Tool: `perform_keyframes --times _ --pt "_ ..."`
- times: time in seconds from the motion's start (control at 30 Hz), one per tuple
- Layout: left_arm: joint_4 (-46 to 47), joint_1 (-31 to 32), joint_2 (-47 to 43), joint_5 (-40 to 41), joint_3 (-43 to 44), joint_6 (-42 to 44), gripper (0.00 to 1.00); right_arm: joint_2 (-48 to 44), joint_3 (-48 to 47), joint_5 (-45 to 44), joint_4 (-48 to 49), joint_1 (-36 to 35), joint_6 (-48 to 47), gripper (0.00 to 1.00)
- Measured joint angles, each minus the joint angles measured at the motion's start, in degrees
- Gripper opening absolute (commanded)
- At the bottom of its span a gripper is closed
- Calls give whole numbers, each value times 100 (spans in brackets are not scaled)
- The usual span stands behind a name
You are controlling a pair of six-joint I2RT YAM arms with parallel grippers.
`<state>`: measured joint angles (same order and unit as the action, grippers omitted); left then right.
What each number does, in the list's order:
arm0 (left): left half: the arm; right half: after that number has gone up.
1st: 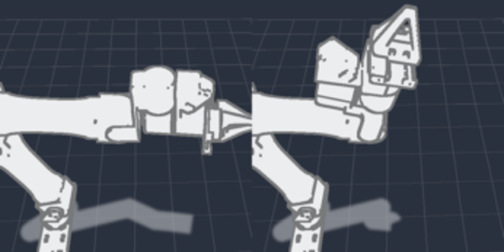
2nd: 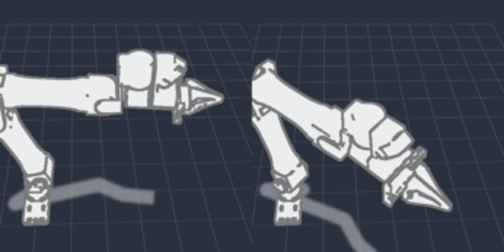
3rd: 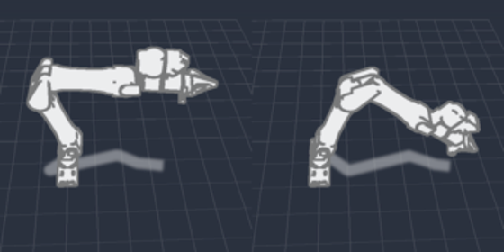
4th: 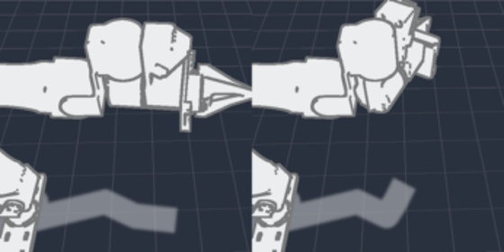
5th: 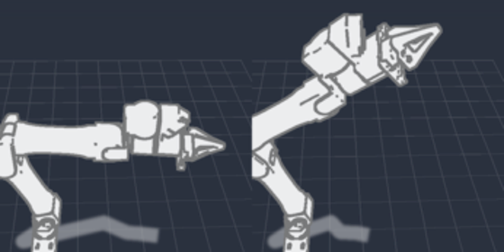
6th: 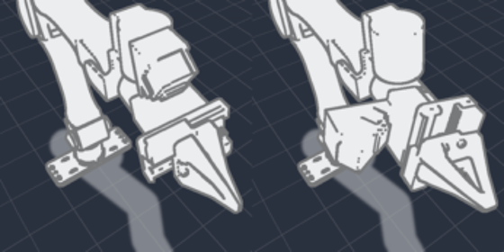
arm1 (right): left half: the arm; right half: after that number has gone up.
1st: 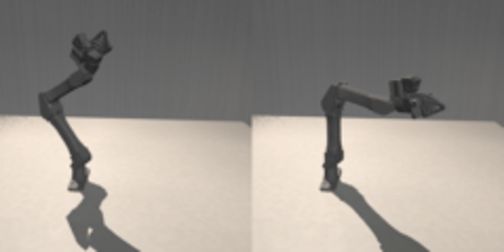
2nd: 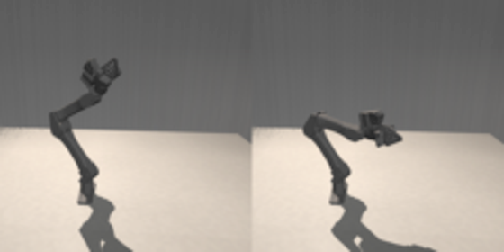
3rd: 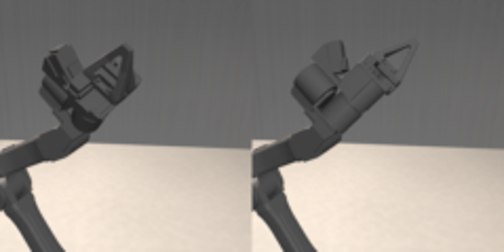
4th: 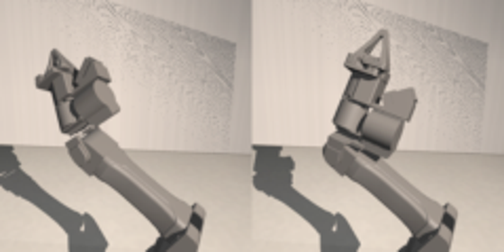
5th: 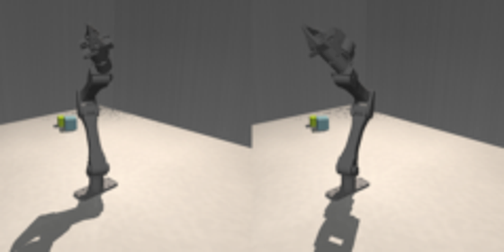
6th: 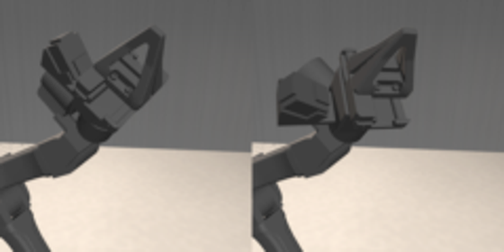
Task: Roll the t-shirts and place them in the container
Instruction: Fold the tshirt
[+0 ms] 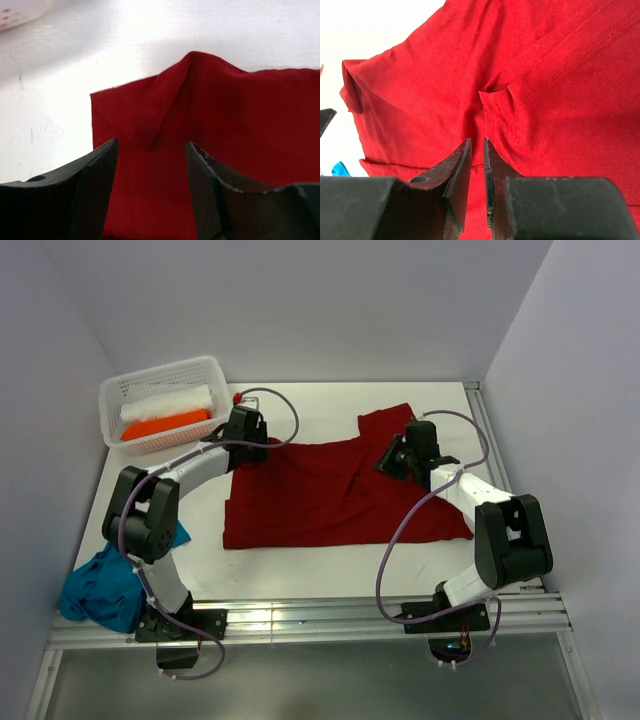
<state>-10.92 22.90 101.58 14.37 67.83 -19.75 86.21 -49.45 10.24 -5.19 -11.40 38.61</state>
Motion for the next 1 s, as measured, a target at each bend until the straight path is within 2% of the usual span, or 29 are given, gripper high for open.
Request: perform_keyframes --times 0.1,0.23,0.5,0.57,0.7,0.73,0.77,1.0 --pt "-103 -13 361 20 308 162 56 -2 13 55 7 0 9 22" --pt "-205 -22 798 70 667 317 45 -7 13 122 20 0 28 22" --pt "-546 -39 1239 273 984 411 39 -7 13 144 48 0 48 22" --pt "-612 -50 1305 337 1034 411 34 -7 13 144 50 0 48 22" --pt "-741 -59 1373 511 1097 398 12 -7 13 142 50 0 48 22" --pt "-763 -59 1381 562 1119 400 3 -7 13 140 50 0 48 22" --pt "-796 -61 1392 619 1147 396 1 -7 13 140 48 0 50 22" --pt "-911 -66 1451 960 1384 422 0 -7 13 85 48 2 48 22"
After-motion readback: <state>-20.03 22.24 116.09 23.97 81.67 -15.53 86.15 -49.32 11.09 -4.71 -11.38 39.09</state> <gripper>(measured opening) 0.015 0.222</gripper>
